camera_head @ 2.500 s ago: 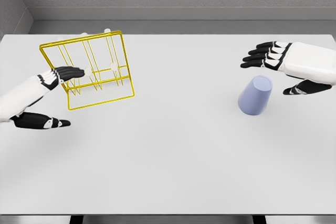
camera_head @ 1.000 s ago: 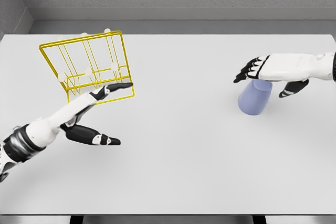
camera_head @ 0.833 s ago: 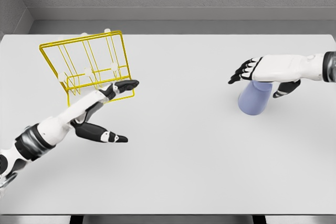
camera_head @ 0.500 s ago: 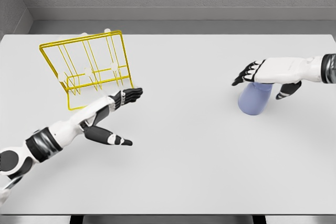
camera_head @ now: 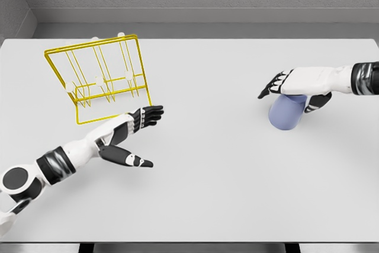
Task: Place the cup on the cup holder with both arms
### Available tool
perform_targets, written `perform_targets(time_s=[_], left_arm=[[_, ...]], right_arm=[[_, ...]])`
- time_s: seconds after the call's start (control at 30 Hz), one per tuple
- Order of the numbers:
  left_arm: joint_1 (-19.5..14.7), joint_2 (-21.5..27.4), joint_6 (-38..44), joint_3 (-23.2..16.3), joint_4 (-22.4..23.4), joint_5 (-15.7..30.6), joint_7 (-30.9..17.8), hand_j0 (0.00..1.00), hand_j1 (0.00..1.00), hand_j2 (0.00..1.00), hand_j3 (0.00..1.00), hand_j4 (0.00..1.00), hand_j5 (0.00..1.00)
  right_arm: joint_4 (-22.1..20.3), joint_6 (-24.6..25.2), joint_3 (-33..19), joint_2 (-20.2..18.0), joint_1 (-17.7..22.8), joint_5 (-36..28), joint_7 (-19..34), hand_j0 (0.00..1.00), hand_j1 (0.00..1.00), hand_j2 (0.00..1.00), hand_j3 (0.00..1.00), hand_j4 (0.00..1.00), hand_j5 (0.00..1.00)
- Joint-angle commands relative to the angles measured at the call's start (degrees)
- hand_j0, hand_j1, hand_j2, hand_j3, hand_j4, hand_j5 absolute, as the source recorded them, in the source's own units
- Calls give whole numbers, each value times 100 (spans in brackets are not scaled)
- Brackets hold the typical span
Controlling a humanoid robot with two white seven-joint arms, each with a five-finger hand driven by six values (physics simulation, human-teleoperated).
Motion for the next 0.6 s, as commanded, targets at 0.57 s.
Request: perform_targets(time_s=[0.57], left_arm=[[-106,-384,303,-205,279,38,0,100,100,100,100,100,100]], right_arm=[[12,12,-2,-8,9,52,-7,60,60,60,60,60,60]])
